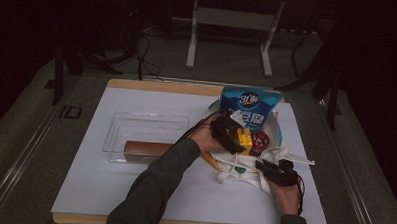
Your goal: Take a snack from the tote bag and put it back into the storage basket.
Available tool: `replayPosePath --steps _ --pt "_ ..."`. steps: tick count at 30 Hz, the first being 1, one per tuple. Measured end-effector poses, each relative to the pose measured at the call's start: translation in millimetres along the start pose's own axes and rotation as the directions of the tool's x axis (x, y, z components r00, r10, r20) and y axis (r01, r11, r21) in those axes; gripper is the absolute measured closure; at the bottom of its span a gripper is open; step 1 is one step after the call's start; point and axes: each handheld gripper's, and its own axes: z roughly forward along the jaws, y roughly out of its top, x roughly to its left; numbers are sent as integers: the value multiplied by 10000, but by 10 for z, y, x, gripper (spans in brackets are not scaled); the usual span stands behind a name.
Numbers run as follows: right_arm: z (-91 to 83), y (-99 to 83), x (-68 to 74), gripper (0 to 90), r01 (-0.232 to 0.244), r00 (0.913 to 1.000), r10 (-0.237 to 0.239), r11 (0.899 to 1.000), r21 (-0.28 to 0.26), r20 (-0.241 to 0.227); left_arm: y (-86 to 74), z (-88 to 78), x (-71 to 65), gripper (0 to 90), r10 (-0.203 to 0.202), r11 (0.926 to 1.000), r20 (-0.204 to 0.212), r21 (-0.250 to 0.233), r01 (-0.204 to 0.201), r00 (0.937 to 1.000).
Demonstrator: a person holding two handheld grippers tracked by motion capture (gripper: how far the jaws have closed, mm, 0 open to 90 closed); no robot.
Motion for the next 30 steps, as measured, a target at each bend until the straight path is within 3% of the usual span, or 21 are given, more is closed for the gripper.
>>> replayPosePath --steps 7,17,30 --pt "0 0 -2 680 -13 10000 13 10000 5 -11 17 80 53 146 -195 9998 130 -1 195 9997" --pt "-1 0 -2 680 -37 10000 37 10000 6 -25 51 205 33 148 -88 9998 204 160 84 9998" --pt "0 0 -2 680 -22 10000 22 10000 7 -23 58 302 -7 173 198 9988 -165 444 -190 9997"
